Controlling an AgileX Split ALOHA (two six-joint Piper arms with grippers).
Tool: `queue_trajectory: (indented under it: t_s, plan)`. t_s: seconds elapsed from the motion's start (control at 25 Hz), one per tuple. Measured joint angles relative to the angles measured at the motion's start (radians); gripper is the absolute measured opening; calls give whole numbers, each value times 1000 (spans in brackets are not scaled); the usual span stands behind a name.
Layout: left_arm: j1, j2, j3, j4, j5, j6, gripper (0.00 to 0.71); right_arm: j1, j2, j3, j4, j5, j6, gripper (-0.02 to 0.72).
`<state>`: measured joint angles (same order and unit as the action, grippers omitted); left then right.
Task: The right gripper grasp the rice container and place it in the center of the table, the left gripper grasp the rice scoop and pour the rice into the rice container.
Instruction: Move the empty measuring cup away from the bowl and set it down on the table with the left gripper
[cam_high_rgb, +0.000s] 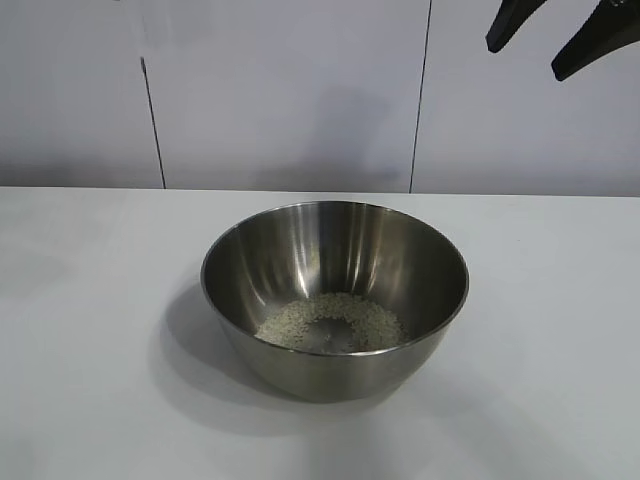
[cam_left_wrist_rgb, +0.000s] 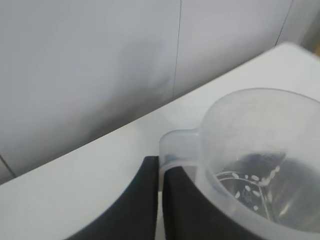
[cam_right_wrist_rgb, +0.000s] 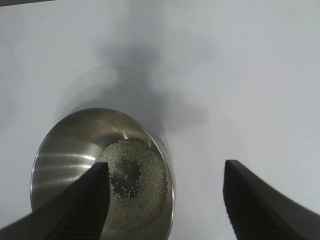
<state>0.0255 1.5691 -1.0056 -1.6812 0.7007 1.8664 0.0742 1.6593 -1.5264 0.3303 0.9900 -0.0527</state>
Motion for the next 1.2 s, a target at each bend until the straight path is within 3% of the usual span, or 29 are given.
queue_trajectory:
  t_s: [0.16, 0.28, 0.72, 1.2]
  plan:
    - [0, 44, 69, 0, 103, 318, 9, 0, 0, 0, 1, -12, 0, 452]
    - [7, 103, 93, -1, 111, 438, 9, 0, 0, 0, 1, -13, 0, 452]
    - [97, 316, 97, -10, 133, 553, 9, 0, 0, 0, 2, -13, 0, 452]
    - [99, 443, 102, -16, 108, 706, 9, 0, 0, 0, 2, -14, 0, 452]
